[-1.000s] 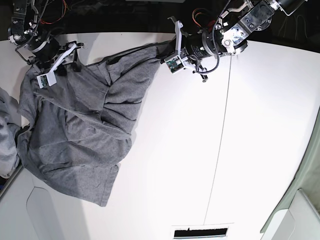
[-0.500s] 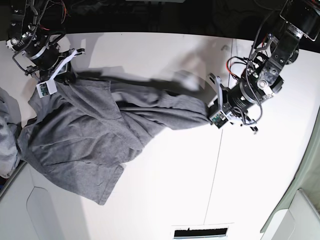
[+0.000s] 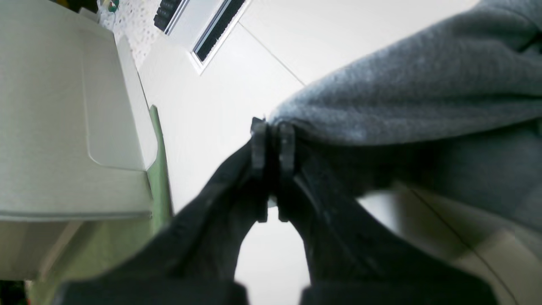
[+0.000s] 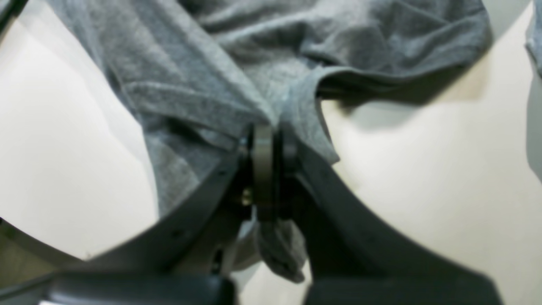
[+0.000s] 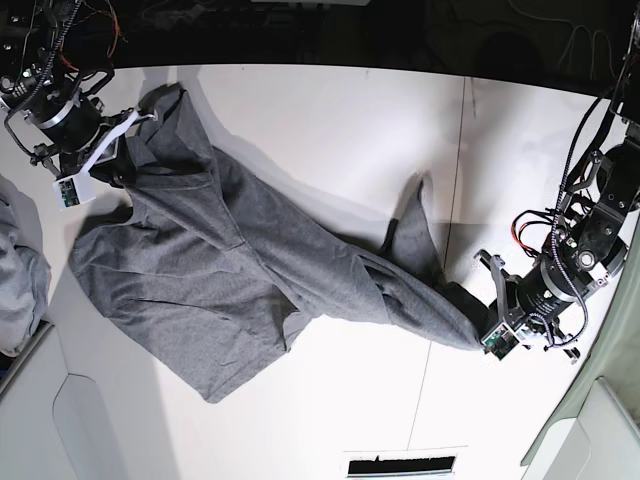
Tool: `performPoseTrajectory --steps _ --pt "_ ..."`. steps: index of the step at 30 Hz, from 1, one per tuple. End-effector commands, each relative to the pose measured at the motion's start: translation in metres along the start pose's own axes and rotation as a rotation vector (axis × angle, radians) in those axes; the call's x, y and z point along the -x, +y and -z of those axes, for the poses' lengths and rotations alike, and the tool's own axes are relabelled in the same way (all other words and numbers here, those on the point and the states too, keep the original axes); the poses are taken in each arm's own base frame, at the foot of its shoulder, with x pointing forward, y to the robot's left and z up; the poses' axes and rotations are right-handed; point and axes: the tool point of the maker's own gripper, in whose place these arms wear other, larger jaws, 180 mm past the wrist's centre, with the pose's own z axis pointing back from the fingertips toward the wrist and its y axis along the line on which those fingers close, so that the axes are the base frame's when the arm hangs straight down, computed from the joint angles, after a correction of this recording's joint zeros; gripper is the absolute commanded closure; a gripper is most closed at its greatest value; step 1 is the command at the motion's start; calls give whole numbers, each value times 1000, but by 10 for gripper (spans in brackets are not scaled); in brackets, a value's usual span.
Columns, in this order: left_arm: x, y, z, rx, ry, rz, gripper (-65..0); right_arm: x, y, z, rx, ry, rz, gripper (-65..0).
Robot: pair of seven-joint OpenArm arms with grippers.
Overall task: Layout the t-shirt on the table in an organized manner, then fold the t-shirt properly
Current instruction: 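Pull the held fabric away from the right gripper with the left gripper, then drag the held fabric back toward the shirt body with the left gripper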
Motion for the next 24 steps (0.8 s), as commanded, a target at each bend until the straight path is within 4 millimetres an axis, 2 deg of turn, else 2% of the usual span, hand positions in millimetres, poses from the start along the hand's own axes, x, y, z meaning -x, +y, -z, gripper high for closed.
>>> performPoseTrajectory --steps 1,7,10,11,13,15,17,20,24 --pt "-6 14 -3 -26 -10 5 -37 -10 -3 -3 7 -34 -7 0" --pt "23 -27 -9 110 74 -52 -238 -7 -2 -4 1 -19 -10 0" --pt "24 -43 -15 154 68 -77 -289 -6 -2 -3 1 -16 -10 0" --pt "20 -44 -16 153 51 -78 -291 -5 -2 -3 1 -11 -9 0" --pt "7 -29 -17 92 2 -97 -293 -2 -2 -3 1 7 -9 0" --pt "-13 -10 -20 36 -67 -108 -335 5 -1 -5 -2 27 -6 0" --pt "-33 -1 -22 38 -138 -142 -387 13 3 -7 -12 45 -7 0" --pt "-58 -15 -19 119 -211 -187 -403 26 10 -11 -40 68 7 0" --pt "-75 -42 -9 154 -243 -271 -402 42 19 -17 -75 97 17 0"
